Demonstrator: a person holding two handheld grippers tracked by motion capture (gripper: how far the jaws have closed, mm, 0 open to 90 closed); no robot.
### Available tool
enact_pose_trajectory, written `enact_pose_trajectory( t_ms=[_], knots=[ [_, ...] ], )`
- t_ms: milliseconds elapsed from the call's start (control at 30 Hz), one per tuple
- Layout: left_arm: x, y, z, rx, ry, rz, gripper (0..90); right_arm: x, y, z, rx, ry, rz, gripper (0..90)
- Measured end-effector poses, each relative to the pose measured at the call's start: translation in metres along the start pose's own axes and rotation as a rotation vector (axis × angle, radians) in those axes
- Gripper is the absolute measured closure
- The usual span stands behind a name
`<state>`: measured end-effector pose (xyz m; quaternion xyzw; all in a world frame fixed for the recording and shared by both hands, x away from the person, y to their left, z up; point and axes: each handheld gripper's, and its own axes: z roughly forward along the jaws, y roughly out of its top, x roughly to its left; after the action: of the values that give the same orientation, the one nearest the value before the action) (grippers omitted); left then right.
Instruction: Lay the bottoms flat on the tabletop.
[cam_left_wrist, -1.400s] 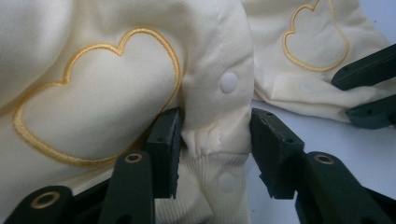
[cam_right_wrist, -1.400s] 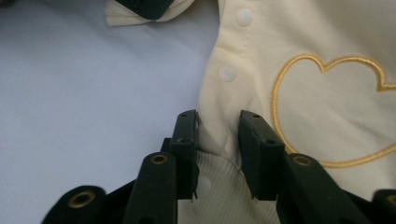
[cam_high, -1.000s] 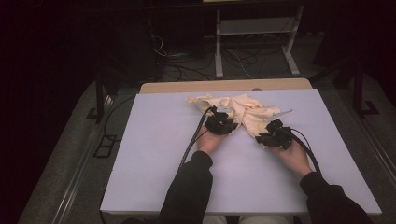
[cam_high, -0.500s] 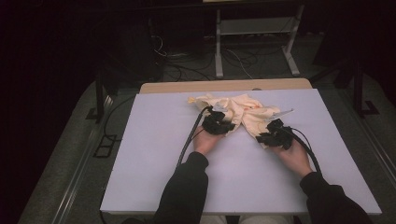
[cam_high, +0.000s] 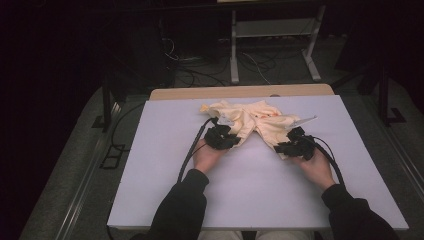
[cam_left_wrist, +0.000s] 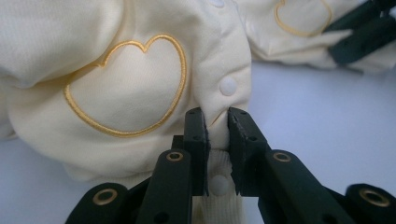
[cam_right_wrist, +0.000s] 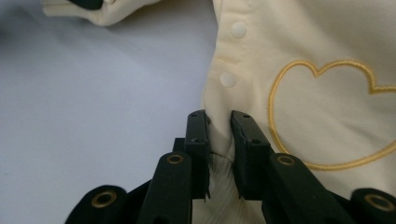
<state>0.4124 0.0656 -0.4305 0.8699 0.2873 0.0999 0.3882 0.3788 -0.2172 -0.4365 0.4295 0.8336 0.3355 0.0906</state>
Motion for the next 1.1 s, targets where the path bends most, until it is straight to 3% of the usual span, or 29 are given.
enact_pose_trajectory(
  t_ms=[300, 500, 700, 1100],
  knots=[
    [-0.015, -0.005, -0.02, 0.03, 0.043, 0.03, 76.8, 0.002, -0.002, -0.01, -0.025, 0.048, 0.022, 76.7],
    [-0.024, -0.005, -0.028, 0.029, 0.024, 0.041, 76.8, 0.004, -0.006, -0.018, -0.035, 0.075, 0.045, 76.7],
    [-0.032, -0.008, -0.031, 0.05, 0.013, 0.048, 76.8, 0.009, -0.009, -0.025, -0.035, 0.101, 0.039, 76.7],
    [-0.039, -0.018, -0.045, 0.078, 0.027, 0.046, 76.8, 0.022, -0.014, -0.029, -0.019, 0.134, 0.016, 76.7]
  ],
)
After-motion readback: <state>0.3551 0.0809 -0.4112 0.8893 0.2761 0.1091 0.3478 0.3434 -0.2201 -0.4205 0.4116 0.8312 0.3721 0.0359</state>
